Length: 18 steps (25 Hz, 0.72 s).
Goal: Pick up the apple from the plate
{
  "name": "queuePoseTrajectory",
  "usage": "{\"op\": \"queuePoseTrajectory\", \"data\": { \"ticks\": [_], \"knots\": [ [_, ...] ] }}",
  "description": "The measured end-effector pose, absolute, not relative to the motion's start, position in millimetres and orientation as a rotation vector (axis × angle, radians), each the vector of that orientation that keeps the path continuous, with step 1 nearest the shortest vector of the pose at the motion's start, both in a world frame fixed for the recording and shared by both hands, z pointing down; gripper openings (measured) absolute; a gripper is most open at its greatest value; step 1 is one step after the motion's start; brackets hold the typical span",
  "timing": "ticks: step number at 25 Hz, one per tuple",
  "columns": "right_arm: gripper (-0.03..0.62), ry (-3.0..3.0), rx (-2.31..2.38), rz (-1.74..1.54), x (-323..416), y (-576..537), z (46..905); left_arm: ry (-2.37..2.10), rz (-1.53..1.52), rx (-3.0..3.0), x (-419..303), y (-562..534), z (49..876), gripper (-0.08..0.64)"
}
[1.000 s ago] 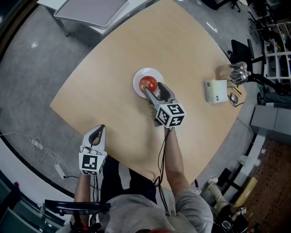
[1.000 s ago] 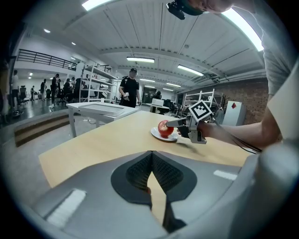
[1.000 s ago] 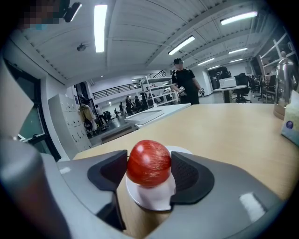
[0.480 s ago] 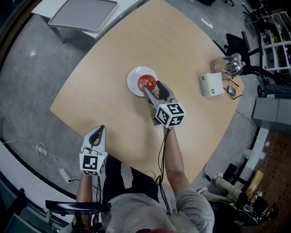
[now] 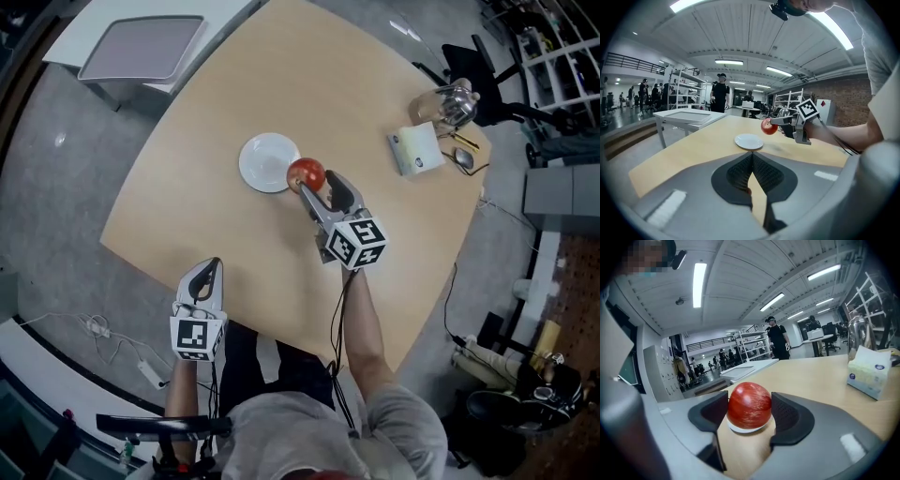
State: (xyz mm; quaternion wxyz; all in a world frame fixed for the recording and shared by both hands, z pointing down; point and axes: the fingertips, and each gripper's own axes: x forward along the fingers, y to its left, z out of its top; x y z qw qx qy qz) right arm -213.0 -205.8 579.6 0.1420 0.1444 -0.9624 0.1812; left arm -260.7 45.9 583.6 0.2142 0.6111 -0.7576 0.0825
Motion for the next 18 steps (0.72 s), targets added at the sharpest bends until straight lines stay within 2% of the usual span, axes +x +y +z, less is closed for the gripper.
{"op": "queuePoseTrajectory", "data": {
  "ticks": [18],
  "knots": [
    [0.295,-2.788,0.7,0.532,-82,-225,549,-1.971,0.262,1.908,-204,-9,559,0.02]
  ]
}}
